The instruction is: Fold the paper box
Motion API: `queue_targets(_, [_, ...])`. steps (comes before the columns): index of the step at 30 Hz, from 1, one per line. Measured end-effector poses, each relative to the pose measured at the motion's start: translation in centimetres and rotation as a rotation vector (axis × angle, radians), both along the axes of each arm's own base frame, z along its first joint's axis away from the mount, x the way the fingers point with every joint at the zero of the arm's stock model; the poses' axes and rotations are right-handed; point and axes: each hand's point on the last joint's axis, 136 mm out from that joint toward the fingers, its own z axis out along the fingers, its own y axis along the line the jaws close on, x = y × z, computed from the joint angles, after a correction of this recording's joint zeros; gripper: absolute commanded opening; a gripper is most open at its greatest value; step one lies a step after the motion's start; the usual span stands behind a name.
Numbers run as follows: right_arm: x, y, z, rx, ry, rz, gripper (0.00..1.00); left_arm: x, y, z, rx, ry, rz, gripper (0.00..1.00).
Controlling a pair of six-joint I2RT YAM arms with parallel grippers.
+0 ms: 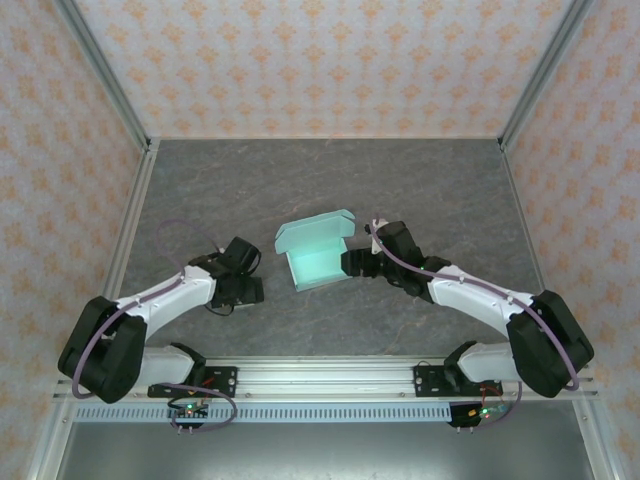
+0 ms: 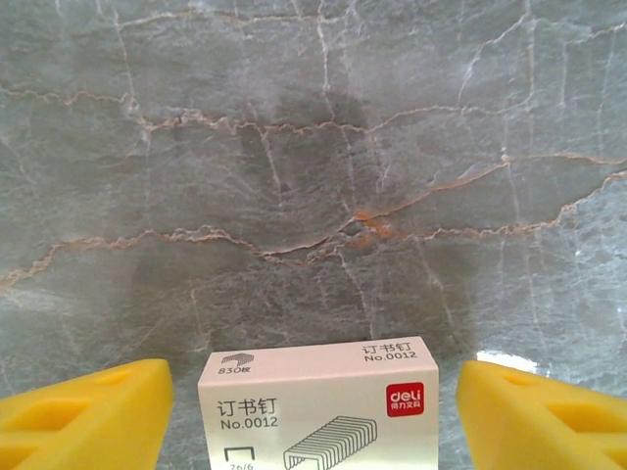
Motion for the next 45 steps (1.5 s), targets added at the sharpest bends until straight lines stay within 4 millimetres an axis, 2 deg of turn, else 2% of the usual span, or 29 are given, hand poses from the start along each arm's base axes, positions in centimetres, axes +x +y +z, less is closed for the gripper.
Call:
queue_targets(8, [0.1, -0.2, 0.3, -0.003, -0.012, -0.008, 0.79, -0.4, -0.2, -0.6, 0.001, 0.03, -0.009, 0.62])
queue_targets(15, [0.1, -0.3, 0.2, -0.011, -0.011, -0.008, 0.79, -0.5, -0.7, -0.4, 0.008, 0.027, -0.035, 0.55])
queue_targets(18, [0.1, -0.5, 0.2, -0.017, -0.01, -0.014, 0.78, -0.9, -1.3, 0.3, 0.018, 0.007, -0.065, 0.55])
queue_targets(21, [-0.1, -1.0, 0.1, -0.036, -0.007, -0.026, 0.78, -1.0, -2.4, 2.1, 0.016, -0.048, -0.099, 0.54])
queue_targets(26, [0.0, -3.0, 0.2, -0.083, 0.0, -0.08, 0.77, -1.4, -5.9, 5.8, -0.033, -0.168, -0.165, 0.52])
queue_targets(30, [0.6, -5.0, 0.8, -0.129, -0.008, -0.151, 0.77, -1.6, -9.4, 8.0, -0.067, -0.227, -0.213, 0.52])
queue_targets(32, [0.7, -5.7, 1.3, -0.148, -0.024, -0.175, 0.77, -1.1, -11.4, 8.8, -0.064, -0.24, -0.237, 0.52])
queue_targets(37, [0.6, -7.1, 2.4, -0.164, -0.053, -0.217, 0.77, 1.6, -15.6, 9.1, -0.029, -0.244, -0.264, 0.52])
queue_targets(45, [-0.7, -8.6, 2.7, -0.159, -0.077, -0.243, 0.78, 5.5, -20.0, 7.6, 0.035, -0.245, -0.281, 0.52])
